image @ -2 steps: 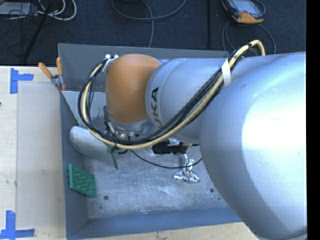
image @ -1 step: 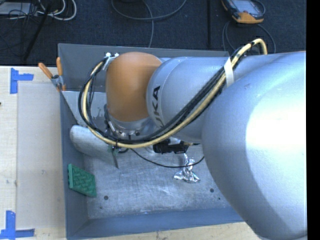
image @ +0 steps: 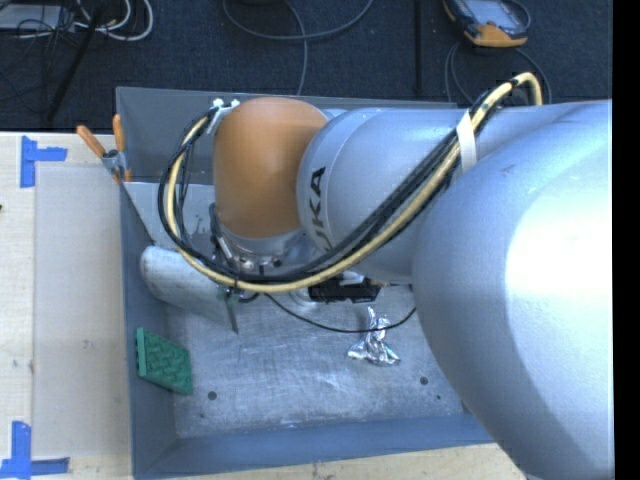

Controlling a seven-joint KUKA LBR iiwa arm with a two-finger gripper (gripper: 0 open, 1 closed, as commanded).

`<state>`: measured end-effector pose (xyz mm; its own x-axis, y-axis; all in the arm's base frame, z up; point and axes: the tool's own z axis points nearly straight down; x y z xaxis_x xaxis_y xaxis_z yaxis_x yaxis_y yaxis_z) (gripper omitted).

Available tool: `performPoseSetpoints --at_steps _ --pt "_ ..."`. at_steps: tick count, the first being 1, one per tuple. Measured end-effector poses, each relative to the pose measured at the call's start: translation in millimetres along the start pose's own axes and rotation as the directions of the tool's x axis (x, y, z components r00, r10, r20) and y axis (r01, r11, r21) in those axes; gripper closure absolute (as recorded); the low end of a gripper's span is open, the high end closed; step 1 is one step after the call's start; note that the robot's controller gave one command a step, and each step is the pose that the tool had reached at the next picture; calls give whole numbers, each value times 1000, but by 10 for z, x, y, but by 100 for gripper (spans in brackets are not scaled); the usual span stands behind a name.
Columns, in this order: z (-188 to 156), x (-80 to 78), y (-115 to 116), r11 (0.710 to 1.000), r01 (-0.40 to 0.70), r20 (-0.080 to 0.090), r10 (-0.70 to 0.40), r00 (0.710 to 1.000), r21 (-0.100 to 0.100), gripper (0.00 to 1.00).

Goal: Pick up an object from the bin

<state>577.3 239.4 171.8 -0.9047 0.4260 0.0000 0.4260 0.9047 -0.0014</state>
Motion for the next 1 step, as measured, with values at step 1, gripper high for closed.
performPoseSetpoints --at_steps 1 --pt "-189 -2 -1 1000 3 1 -3 1000 -1 100"
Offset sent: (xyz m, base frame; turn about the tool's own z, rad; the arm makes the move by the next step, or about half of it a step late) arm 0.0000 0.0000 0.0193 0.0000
